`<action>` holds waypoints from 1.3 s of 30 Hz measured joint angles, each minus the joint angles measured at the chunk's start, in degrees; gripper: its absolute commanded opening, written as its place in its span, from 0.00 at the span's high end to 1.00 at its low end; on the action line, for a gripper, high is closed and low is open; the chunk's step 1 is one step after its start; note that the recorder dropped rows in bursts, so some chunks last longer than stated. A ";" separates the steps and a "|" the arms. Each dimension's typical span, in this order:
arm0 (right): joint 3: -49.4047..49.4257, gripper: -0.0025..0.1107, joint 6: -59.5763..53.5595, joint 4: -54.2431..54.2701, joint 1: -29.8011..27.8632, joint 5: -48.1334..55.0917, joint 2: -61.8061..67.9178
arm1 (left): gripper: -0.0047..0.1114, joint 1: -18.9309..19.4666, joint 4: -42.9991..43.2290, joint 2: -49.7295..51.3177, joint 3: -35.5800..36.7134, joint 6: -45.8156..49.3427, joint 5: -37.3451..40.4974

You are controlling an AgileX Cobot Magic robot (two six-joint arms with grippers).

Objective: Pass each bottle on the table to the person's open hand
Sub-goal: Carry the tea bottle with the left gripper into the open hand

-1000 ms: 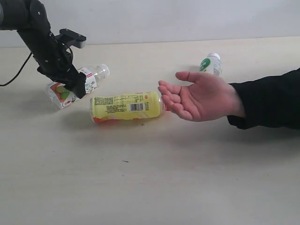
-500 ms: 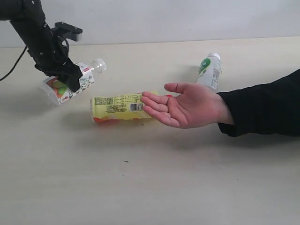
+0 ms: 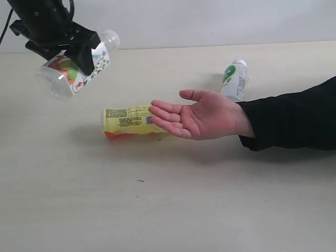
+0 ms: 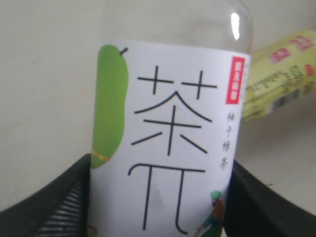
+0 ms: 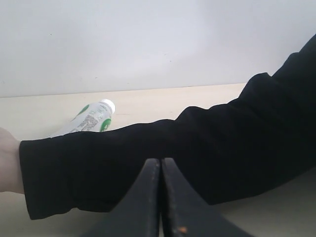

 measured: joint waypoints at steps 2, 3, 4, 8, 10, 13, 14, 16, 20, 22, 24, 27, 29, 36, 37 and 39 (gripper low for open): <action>0.00 0.98 0.00 0.00 0.00 0.00 0.00 | 0.96 -2.89 0.00 -1.17 0.00 -3.38 0.29; 0.00 0.98 0.00 0.00 0.00 0.00 0.00 | 0.96 -4.94 0.00 -1.62 0.00 -5.15 0.29; 0.00 0.98 0.00 0.00 0.00 0.00 0.00 | 0.96 -6.31 0.19 -1.99 0.00 -6.62 0.29; 0.00 0.98 0.00 0.00 0.00 0.00 0.00 | 0.96 -12.98 4.13 -3.05 0.00 -15.39 0.43; 0.00 0.98 0.00 0.00 0.00 0.00 0.00 | 0.96 -16.14 7.38 -3.20 0.00 -20.90 0.57; 0.00 0.98 0.00 0.00 0.00 0.00 0.00 | 0.96 -20.15 10.86 -3.20 0.00 -28.64 0.67; 0.00 0.98 0.00 0.00 0.00 0.00 0.00 | 0.96 -21.40 11.57 -3.20 0.00 -30.64 0.67; 0.00 0.98 0.00 0.00 0.00 0.00 0.00 | 0.96 -23.56 12.15 -3.20 0.00 -35.58 0.72; 0.00 0.98 0.00 0.00 0.00 0.00 0.00 | 0.96 -25.78 12.27 -3.20 0.00 -45.38 0.33; 0.00 0.98 0.00 0.00 0.00 0.00 0.00 | 0.96 -26.50 12.37 -3.20 0.00 -50.43 0.33; 0.00 0.98 0.00 0.00 0.00 0.00 0.00 | 0.96 -27.19 12.37 -2.68 0.00 -54.17 0.10; 0.00 0.98 0.00 0.00 0.00 0.00 0.00 | 0.96 -28.06 12.37 -1.41 0.00 -56.68 -1.73; 0.00 0.98 0.00 0.00 0.00 0.00 0.00 | 0.96 -28.27 12.37 -0.33 0.00 -57.05 -3.30; 0.00 0.98 0.00 0.00 0.00 0.00 0.00 | 0.96 -28.50 10.89 3.65 0.00 -57.65 -10.49; 0.00 0.98 0.00 0.00 0.00 0.00 0.00 | 0.96 -28.50 10.78 4.14 0.00 -57.80 -11.27; 0.00 0.98 0.00 0.00 0.00 0.00 0.00 | 0.95 -28.50 10.65 5.24 0.00 -58.28 -12.32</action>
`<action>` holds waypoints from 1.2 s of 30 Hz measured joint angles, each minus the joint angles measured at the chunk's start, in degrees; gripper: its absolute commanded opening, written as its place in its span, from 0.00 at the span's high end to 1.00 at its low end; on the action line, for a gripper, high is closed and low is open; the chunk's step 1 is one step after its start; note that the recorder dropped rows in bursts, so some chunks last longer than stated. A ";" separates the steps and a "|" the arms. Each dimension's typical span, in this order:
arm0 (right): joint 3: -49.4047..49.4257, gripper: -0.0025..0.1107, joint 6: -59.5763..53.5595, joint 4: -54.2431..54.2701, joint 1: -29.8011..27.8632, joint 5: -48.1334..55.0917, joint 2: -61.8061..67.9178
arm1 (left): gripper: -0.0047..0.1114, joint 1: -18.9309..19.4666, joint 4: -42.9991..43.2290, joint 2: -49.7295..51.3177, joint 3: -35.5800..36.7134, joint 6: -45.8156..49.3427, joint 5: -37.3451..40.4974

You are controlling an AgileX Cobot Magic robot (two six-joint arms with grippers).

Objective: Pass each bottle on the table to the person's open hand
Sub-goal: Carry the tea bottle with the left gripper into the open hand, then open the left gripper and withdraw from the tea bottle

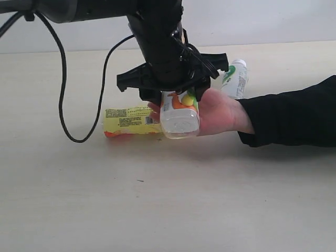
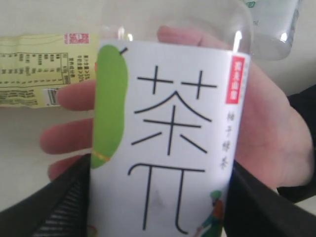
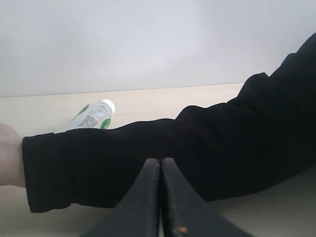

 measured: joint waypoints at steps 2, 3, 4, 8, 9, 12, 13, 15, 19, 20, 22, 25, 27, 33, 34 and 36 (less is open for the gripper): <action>0.00 0.98 0.00 0.00 0.00 0.00 0.00 | 0.93 0.00 -0.08 0.82 0.00 -0.40 -1.22; 0.00 0.98 0.00 0.00 0.00 0.00 0.00 | 0.90 0.00 -0.12 1.00 0.00 -0.59 -1.74; 0.00 0.98 0.00 0.00 0.00 0.00 0.00 | 0.87 0.00 -0.21 1.29 0.00 -0.63 -2.22; 0.00 0.98 0.00 0.00 0.00 0.00 0.00 | 0.67 0.00 -0.24 1.71 0.00 -0.75 -4.01; 0.00 0.98 0.00 0.00 0.00 0.00 0.00 | 0.60 0.00 -0.24 1.71 0.00 -0.75 -4.43; 0.00 0.98 0.00 0.00 0.00 0.00 0.00 | 0.45 0.00 -0.24 1.71 0.00 -0.75 -4.96; 0.00 0.98 0.00 0.00 0.00 0.00 0.00 | 0.41 0.00 -0.24 1.71 0.00 -0.75 -4.99; 0.00 0.98 0.00 0.00 0.00 0.00 0.00 | 0.31 0.00 -0.24 1.71 0.00 -0.75 -5.08; 0.00 0.98 0.00 0.00 0.00 0.00 0.00 | 0.19 0.00 -0.24 1.71 0.00 1.84 -5.29; 0.00 0.98 0.00 0.00 0.00 0.00 0.00 | 0.17 0.00 -0.24 1.71 0.00 2.57 -5.29; 0.00 0.98 0.00 0.00 0.00 0.00 0.00 | 0.16 0.00 -0.24 1.71 0.00 4.50 -5.29; 0.00 0.98 0.00 0.00 0.00 0.00 0.00 | 0.16 0.00 -0.24 1.71 0.00 7.29 -5.29; 0.00 0.98 0.00 0.00 0.00 0.00 0.00 | 0.16 0.00 -0.24 1.36 0.00 9.40 -5.18; 0.00 0.98 0.00 0.00 0.00 0.00 0.00 | 0.16 0.00 -0.24 -2.00 0.00 15.49 -4.97; 0.00 0.98 0.00 0.00 0.00 0.00 0.00 | 0.16 0.00 -0.24 -2.83 0.00 16.72 -4.97; 0.00 0.98 0.00 0.00 0.00 0.00 0.00 | 0.16 0.00 -0.24 -4.44 0.00 19.31 -4.70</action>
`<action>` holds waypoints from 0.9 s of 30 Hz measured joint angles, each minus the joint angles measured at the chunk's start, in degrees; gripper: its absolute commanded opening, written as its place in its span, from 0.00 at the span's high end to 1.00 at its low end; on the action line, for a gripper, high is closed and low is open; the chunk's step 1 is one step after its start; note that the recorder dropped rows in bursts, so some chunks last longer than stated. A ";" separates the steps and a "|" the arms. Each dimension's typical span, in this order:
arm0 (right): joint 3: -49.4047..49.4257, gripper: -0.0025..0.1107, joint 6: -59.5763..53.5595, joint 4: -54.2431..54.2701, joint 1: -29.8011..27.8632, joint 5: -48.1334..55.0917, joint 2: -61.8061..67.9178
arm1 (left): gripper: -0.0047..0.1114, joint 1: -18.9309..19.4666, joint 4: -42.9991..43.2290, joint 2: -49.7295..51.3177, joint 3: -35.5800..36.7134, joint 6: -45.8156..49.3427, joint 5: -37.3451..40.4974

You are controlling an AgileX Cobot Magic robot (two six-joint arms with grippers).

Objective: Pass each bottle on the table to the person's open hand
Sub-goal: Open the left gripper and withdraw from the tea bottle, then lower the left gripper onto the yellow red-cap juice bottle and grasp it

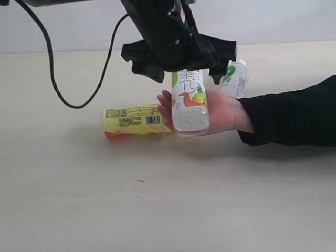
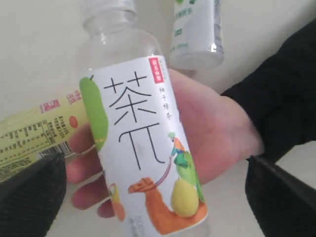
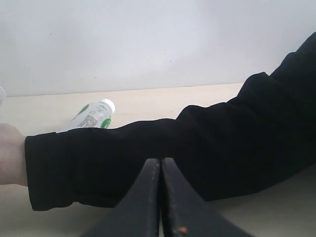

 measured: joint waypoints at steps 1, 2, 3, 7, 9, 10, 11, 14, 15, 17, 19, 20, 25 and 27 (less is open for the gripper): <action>0.00 0.98 0.00 0.00 0.00 0.00 0.00 | 0.16 0.00 0.00 -0.91 0.00 1.22 0.35; 0.00 0.98 0.00 0.00 0.00 0.00 0.00 | 0.16 0.00 0.30 -2.61 0.00 3.06 1.46; 0.00 0.98 0.00 0.00 0.00 0.00 0.00 | 0.16 0.00 0.65 -3.52 0.00 3.77 2.18; 0.00 0.98 0.00 0.00 0.00 0.00 0.00 | 0.16 0.00 5.00 -8.47 0.00 5.23 8.40; 0.00 0.98 0.00 0.00 0.00 0.00 0.00 | 0.16 0.00 7.50 -10.73 0.00 7.41 13.38; 0.00 0.98 0.00 0.00 0.00 0.00 0.00 | 0.16 0.00 8.15 -11.58 0.00 9.13 15.44; 0.00 0.98 0.00 0.00 0.00 0.00 0.00 | 0.16 0.00 8.55 -12.46 0.00 11.52 16.62; 0.00 0.98 0.00 0.00 0.00 0.00 0.00 | 0.16 0.00 8.52 -14.90 1.55 18.87 17.07; 0.00 0.98 0.00 0.00 0.00 0.00 0.00 | 0.16 0.00 8.70 -15.73 2.87 21.04 17.30; 0.00 0.98 0.00 0.00 0.00 0.00 0.00 | 0.16 0.44 10.10 -17.53 7.16 23.41 17.41; 0.00 0.98 0.00 0.00 0.00 0.00 0.00 | 0.16 1.80 10.62 -18.34 10.63 24.01 17.52; 0.00 0.98 0.00 0.00 0.00 0.00 0.00 | 0.16 2.82 10.94 -18.79 12.46 24.01 17.52; 0.00 0.98 0.00 0.00 0.00 0.00 0.00 | 0.16 8.55 11.73 -19.57 20.25 24.51 17.73; 0.00 0.98 0.00 0.00 0.00 0.00 0.00 | 0.16 10.57 11.77 -19.57 23.00 25.40 17.60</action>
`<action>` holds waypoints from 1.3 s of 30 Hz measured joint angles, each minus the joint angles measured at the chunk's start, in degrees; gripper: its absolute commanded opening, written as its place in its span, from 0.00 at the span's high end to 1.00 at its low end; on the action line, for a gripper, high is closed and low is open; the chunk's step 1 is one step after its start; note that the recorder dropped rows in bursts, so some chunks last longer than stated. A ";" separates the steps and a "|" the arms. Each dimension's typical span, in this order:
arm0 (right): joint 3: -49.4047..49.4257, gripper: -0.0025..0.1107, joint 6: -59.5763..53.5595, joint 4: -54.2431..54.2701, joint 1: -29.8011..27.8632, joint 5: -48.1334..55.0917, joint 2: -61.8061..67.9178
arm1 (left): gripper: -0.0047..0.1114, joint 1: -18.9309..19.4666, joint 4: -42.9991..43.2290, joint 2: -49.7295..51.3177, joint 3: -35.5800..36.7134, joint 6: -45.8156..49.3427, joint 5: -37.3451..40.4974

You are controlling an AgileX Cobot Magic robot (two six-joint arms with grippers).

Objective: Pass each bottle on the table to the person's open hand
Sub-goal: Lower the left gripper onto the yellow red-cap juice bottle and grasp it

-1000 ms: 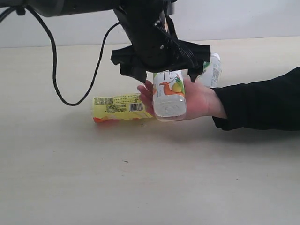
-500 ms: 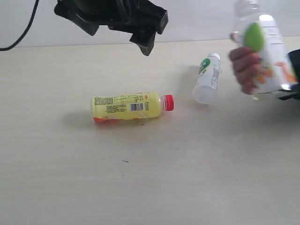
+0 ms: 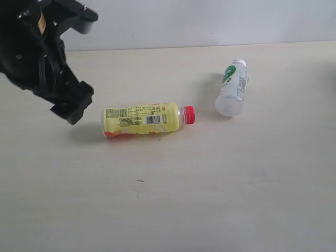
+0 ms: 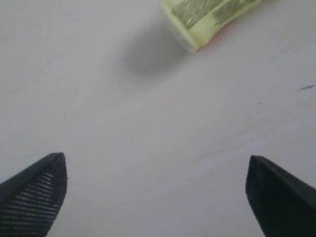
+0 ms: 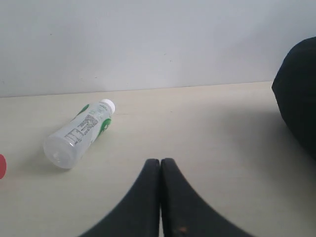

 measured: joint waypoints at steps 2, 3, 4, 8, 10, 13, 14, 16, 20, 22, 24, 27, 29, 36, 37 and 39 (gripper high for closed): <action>0.00 0.98 0.00 0.00 0.00 0.00 0.00 | 0.16 2.09 0.10 0.00 3.03 1.28 -1.33; 0.00 0.98 0.00 0.00 0.00 0.00 0.00 | 0.16 2.87 0.10 0.00 4.03 2.14 -2.20; 0.00 0.98 0.00 0.00 0.00 0.00 0.00 | 0.16 3.74 0.10 0.00 5.18 3.26 -3.42; 0.00 0.98 0.00 0.00 0.00 0.00 0.00 | 0.16 5.81 0.22 0.00 8.60 8.47 -9.43; 0.00 0.98 0.00 0.00 0.00 0.00 0.00 | 0.16 5.93 0.35 0.00 9.74 10.62 -12.59; 0.00 0.98 0.00 0.00 0.00 0.00 0.00 | 0.16 6.04 0.59 0.00 10.45 14.89 -18.20; 0.00 0.98 0.00 0.00 0.00 0.00 0.00 | 0.16 6.04 0.59 0.00 10.45 16.33 -21.46; 0.00 0.98 0.00 0.00 0.00 0.00 0.00 | 0.16 6.04 0.74 0.00 10.45 17.98 -25.78; 0.00 0.98 0.00 0.00 0.00 0.00 0.00 | 0.16 6.04 0.99 0.00 10.45 20.92 -30.37; 0.00 0.98 0.00 0.00 0.00 0.00 0.00 | 0.16 6.04 1.10 0.00 10.45 21.59 -31.36; 0.00 0.98 0.00 0.00 0.00 0.00 0.00 | 0.16 6.04 0.61 0.44 10.20 23.16 -30.92; 0.00 0.98 0.00 0.00 0.00 0.00 0.00 | 0.16 6.04 -3.05 4.89 6.50 28.87 -27.15; 0.00 0.98 0.00 0.00 0.00 0.00 0.00 | 0.16 6.04 -7.53 8.00 3.71 34.04 -25.03; 0.00 0.98 0.00 0.00 0.00 0.00 0.00 | 0.16 6.04 -19.20 14.12 -2.23 49.55 -22.27; 0.00 0.98 0.00 0.00 0.00 0.00 0.00 | 0.16 6.04 -19.71 14.89 -3.05 50.88 -22.27; 0.00 0.98 0.00 0.00 0.00 0.00 0.00 | 0.16 6.04 -20.09 16.38 -4.44 52.88 -22.27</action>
